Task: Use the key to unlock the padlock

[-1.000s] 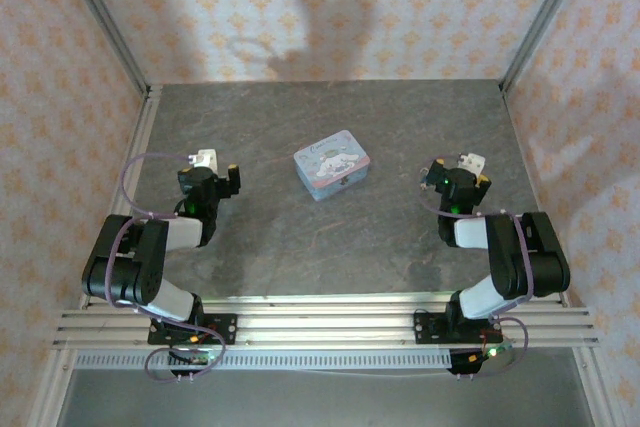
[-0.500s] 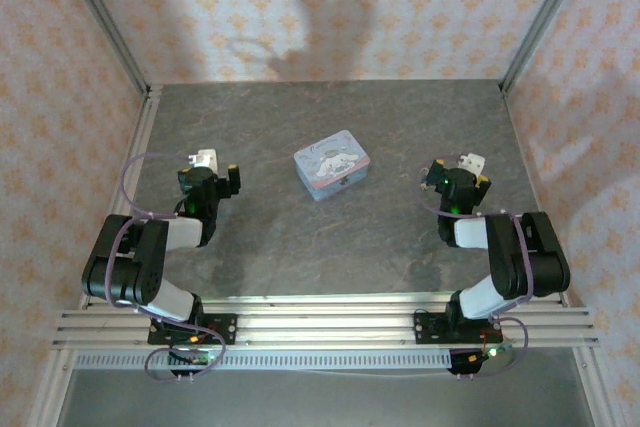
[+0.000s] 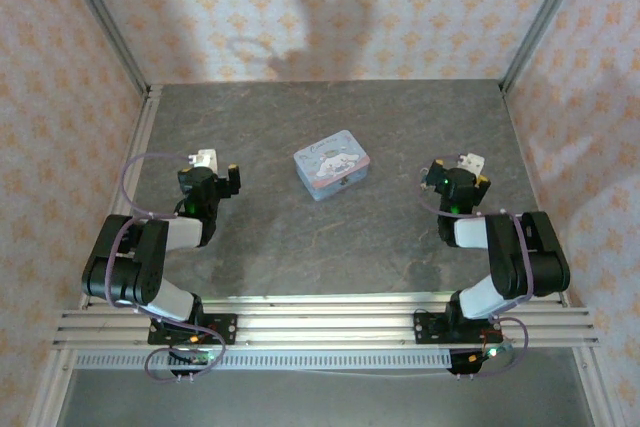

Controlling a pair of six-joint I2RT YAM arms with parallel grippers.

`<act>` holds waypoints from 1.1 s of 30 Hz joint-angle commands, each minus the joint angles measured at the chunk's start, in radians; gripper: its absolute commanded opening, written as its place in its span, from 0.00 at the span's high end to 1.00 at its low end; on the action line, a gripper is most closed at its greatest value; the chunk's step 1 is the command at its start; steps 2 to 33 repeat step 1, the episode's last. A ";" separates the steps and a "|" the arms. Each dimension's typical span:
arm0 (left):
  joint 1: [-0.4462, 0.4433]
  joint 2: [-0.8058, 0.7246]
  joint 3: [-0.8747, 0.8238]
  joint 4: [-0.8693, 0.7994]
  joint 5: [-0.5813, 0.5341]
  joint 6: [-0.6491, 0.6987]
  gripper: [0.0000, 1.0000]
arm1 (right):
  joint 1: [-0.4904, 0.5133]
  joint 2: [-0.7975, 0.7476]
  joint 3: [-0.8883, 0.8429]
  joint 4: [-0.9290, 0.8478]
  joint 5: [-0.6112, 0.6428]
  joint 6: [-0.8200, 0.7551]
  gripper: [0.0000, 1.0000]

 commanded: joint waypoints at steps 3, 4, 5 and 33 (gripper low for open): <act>0.001 -0.004 0.015 -0.010 -0.001 -0.007 0.00 | 0.007 0.005 0.012 -0.007 -0.012 -0.011 0.01; 0.001 -0.004 0.015 -0.010 -0.001 -0.007 0.00 | 0.007 0.005 0.012 -0.007 -0.012 -0.011 0.01; 0.001 -0.004 0.015 -0.010 -0.001 -0.007 0.00 | 0.007 0.005 0.012 -0.007 -0.012 -0.011 0.01; 0.001 -0.004 0.015 -0.010 -0.001 -0.007 0.00 | 0.007 0.005 0.012 -0.007 -0.012 -0.011 0.01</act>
